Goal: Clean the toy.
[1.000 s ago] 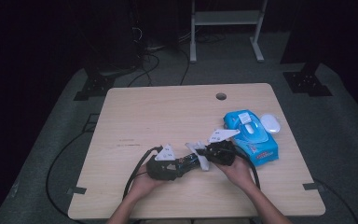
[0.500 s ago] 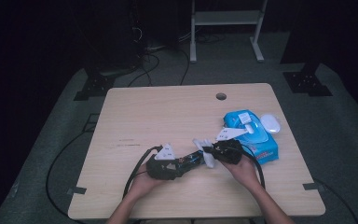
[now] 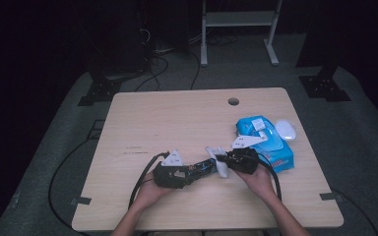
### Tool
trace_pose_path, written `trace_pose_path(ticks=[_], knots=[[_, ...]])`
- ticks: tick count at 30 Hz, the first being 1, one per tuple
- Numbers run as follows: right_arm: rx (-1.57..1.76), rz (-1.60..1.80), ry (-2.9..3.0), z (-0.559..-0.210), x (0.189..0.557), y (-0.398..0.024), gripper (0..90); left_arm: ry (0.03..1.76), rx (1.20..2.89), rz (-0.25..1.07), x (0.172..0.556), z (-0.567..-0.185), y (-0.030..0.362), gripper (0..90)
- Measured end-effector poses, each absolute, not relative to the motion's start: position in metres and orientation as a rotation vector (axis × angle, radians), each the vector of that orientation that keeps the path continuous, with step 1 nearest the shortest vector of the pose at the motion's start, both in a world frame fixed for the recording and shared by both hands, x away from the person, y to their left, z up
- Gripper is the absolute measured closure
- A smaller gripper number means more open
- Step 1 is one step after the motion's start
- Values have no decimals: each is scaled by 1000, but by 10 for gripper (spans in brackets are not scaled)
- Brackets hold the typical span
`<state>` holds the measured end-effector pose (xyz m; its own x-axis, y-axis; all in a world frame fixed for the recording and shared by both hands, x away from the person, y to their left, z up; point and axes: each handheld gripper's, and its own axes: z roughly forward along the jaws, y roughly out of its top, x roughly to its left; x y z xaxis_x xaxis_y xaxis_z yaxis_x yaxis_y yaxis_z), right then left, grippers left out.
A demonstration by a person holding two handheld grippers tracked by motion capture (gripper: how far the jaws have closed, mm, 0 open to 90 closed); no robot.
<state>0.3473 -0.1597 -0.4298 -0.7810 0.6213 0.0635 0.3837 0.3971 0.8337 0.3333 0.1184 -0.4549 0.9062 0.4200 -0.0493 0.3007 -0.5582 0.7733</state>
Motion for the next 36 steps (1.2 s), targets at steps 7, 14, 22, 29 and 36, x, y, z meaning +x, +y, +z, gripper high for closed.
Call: trace_pose_path(ticks=[7, 14, 22, 29, 36], knots=[[872, 1307, 2421, -428, 348, -156, 809, 500, 2203, 178, 334, -455, 119, 577], [822, 1261, 2466, -411, 347, -153, 643, 489, 2211, 185, 333, -454, 118, 578], [881, 1213, 2435, -413, 348, -162, 824, 483, 2213, 190, 334, -454, 116, 583], [754, 1384, 2565, -417, 344, -109, 829, 479, 2211, 193, 333, -455, 114, 586], [792, 1235, 2470, -421, 353, -132, 830, 468, 2216, 196, 334, -455, 116, 587]])
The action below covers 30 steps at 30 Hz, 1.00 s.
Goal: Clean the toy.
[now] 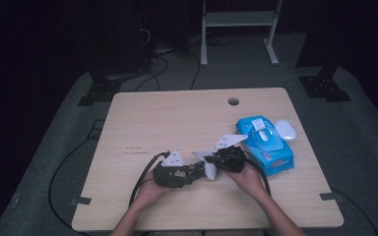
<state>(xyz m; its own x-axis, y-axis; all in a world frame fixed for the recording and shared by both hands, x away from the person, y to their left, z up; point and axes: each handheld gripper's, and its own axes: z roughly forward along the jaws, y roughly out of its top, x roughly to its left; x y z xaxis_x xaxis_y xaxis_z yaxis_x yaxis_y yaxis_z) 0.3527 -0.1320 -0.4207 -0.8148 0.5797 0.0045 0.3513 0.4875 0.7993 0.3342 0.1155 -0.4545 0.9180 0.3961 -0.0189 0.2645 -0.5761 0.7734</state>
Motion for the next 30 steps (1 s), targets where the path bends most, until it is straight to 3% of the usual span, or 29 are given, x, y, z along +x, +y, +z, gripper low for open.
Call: trace_pose_path(ticks=[5, 15, 22, 30], knots=[[862, 1207, 2436, -421, 354, -151, 830, 468, 2209, 196, 334, -455, 115, 587], [681, 1282, 2549, -418, 341, -95, 829, 466, 2215, 194, 335, -455, 113, 587], [808, 1222, 2467, -418, 355, -135, 830, 455, 2222, 200, 336, -454, 113, 587], [709, 1331, 2556, -418, 344, -93, 829, 462, 2216, 192, 336, -455, 112, 588]])
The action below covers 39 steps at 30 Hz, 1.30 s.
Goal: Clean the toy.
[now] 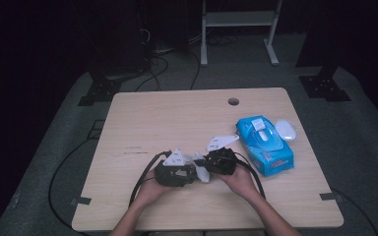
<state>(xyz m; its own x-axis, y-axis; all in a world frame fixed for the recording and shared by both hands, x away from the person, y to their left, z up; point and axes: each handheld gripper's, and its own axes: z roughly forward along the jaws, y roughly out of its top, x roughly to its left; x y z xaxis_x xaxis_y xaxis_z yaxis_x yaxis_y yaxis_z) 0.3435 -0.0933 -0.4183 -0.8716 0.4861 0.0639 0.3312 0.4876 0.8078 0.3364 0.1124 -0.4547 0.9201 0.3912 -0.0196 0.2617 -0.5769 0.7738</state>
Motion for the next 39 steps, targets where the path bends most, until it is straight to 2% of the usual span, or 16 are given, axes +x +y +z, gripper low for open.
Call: trace_pose_path(ticks=[3, 9, 16, 23, 26, 29, 30, 34, 36, 38, 39], knots=[[687, 1285, 2556, -420, 344, -93, 829, 455, 2217, 195, 337, -455, 113, 588], [796, 1212, 2484, -418, 354, -129, 830, 449, 2220, 200, 337, -455, 113, 588], [663, 1258, 2546, -420, 341, -94, 829, 457, 2219, 192, 338, -455, 112, 588], [875, 1188, 2449, -417, 361, -162, 830, 447, 2220, 198, 339, -455, 113, 588], [891, 1205, 2452, -419, 360, -167, 830, 455, 2225, 199, 339, -454, 112, 586], [870, 1208, 2439, -422, 356, -166, 830, 492, 2202, 183, 340, -453, 113, 559], [879, 1219, 2437, -422, 356, -167, 830, 510, 2183, 155, 341, -452, 114, 515], [877, 1226, 2437, -423, 356, -168, 830, 542, 2113, 113, 344, -445, 120, 484], [877, 1220, 2436, -422, 355, -167, 830, 563, 2087, 91, 346, -443, 123, 490], [879, 1215, 2448, -421, 356, -166, 830, 567, 2089, 96, 346, -444, 124, 563], [878, 1219, 2458, -420, 356, -164, 830, 570, 2099, 101, 347, -445, 125, 568]])
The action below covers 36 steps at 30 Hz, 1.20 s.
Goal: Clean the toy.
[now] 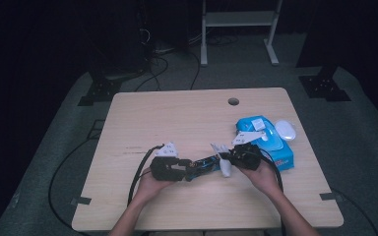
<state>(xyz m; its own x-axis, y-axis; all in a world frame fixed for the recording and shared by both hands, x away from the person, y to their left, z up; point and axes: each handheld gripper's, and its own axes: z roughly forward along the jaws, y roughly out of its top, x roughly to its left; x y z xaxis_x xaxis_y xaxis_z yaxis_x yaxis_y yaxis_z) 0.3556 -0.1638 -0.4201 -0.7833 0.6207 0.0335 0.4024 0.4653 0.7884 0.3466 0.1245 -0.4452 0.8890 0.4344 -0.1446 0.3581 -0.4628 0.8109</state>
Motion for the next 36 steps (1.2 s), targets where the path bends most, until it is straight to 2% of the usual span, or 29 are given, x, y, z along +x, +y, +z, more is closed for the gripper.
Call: trace_pose_path(ticks=[5, 13, 26, 36], knots=[[836, 1251, 2495, -420, 355, -152, 829, 593, 2095, 101, 348, -446, 125, 580], [866, 1306, 2513, -423, 356, -159, 830, 658, 2069, 52, 353, -448, 127, 542], [916, 1325, 2521, -421, 368, -158, 828, 633, 2101, 79, 351, -449, 125, 572], [934, 1391, 2503, -428, 361, -166, 829, 691, 2006, -13, 356, -446, 132, 526]])
